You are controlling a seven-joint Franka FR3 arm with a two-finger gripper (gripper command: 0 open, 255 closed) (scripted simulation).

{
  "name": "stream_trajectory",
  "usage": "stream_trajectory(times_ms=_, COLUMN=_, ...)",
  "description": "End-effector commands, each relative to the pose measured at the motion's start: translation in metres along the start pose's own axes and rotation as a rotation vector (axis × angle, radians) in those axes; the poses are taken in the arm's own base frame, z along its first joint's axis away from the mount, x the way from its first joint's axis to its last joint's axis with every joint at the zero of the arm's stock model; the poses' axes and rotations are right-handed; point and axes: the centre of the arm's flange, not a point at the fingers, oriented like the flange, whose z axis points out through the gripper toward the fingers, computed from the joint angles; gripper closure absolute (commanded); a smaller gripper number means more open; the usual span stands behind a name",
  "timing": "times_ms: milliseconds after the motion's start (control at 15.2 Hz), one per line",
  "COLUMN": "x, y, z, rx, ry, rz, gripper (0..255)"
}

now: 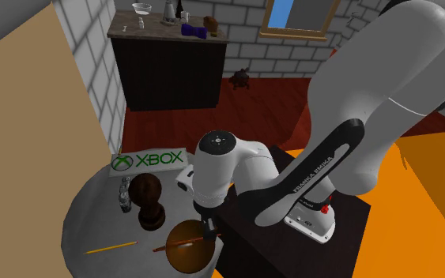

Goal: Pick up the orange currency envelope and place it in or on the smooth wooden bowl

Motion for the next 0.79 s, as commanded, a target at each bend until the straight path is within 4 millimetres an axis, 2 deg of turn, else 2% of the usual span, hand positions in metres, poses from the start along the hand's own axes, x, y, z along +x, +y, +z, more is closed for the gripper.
stream_trajectory(times_ms=0, x=0.000, y=0.000, z=-0.013, rx=0.000, ry=0.000, rz=0.000, gripper=0)
stream_trajectory(times_ms=198, x=0.000, y=0.000, z=-0.050, rx=0.000, ry=0.000, rz=0.000, gripper=0)
stream_trajectory(times_ms=726, x=0.000, y=0.000, z=-0.050, rx=0.000, ry=0.000, rz=0.000, gripper=0)
